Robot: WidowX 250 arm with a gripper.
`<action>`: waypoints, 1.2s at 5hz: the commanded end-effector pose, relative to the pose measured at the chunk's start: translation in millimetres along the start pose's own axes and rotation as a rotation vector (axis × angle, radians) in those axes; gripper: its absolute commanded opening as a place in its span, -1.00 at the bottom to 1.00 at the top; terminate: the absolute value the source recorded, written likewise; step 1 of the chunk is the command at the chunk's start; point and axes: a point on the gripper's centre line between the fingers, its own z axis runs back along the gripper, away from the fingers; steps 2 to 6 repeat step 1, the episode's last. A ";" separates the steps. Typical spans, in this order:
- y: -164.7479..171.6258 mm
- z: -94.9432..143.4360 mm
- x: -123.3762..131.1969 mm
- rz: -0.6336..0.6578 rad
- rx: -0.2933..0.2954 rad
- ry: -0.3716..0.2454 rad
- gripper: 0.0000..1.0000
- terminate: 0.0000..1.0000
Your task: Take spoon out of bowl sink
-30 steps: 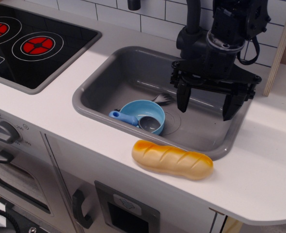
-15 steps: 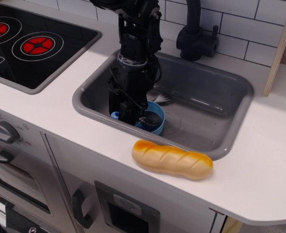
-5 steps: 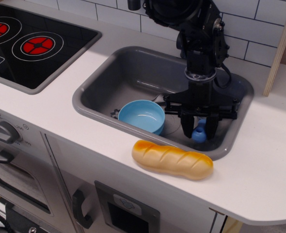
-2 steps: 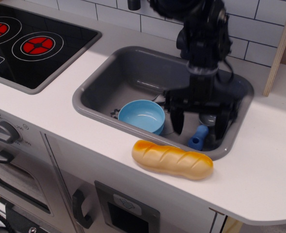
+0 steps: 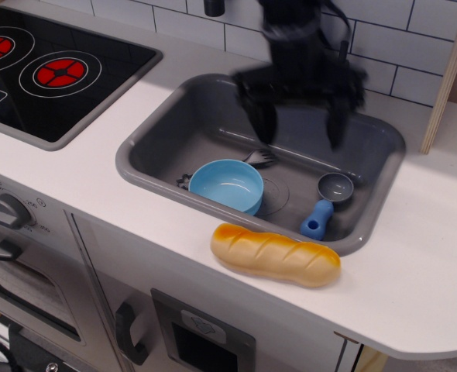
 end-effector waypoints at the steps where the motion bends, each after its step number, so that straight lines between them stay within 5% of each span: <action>1: 4.4 15.9 13.8 -0.003 -0.016 -0.050 1.00 1.00; 6: 4.4 15.9 13.8 -0.003 -0.016 -0.050 1.00 1.00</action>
